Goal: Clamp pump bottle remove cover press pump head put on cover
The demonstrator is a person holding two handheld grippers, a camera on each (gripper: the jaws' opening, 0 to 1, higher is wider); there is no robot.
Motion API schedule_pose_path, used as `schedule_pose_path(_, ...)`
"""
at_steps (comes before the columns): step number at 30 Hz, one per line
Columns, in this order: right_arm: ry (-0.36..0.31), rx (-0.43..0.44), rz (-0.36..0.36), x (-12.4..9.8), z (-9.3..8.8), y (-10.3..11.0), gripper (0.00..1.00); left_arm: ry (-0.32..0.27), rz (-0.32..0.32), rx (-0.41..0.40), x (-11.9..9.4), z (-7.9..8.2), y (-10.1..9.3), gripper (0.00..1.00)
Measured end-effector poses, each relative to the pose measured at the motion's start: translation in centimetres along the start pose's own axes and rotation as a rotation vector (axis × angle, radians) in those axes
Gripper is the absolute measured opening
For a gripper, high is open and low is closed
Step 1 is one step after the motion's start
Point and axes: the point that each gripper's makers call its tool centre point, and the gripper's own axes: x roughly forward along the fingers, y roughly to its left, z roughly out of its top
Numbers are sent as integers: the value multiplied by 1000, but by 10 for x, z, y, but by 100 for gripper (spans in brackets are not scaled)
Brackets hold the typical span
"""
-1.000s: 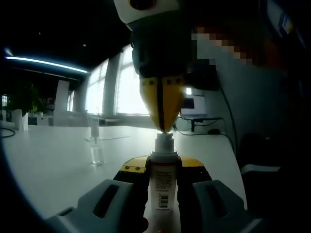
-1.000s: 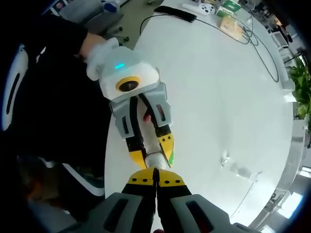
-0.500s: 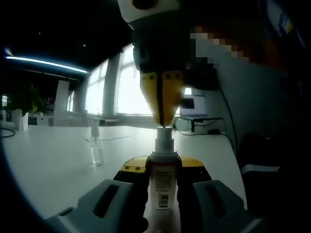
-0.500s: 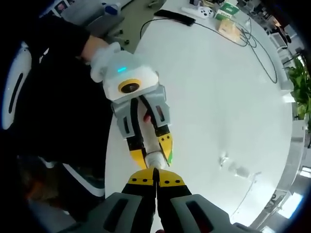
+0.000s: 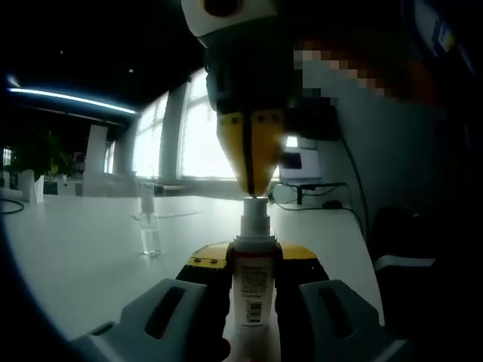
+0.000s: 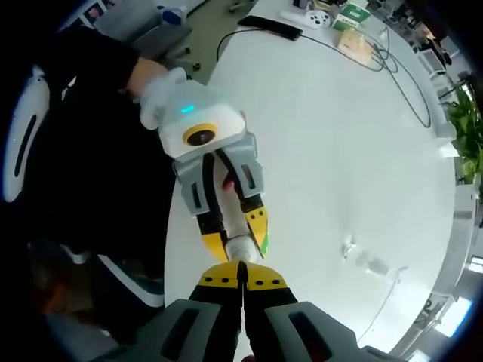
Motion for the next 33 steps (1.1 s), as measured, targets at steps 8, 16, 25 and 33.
schedule_pose_path(8,-2,2,-7,0,0,0,0,0,-1,-1,0,0,0,12)
schedule_pose_path(16,-6,3,-4,0,1,0,0,0,-1,-2,0,0,0,12)
schedule_pose_path(25,0,-7,-7,0,1,0,0,0,0,-2,-1,0,0,12)
schedule_pose_path(33,-2,-11,-9,0,1,0,0,0,0,-2,-1,-1,1,12)
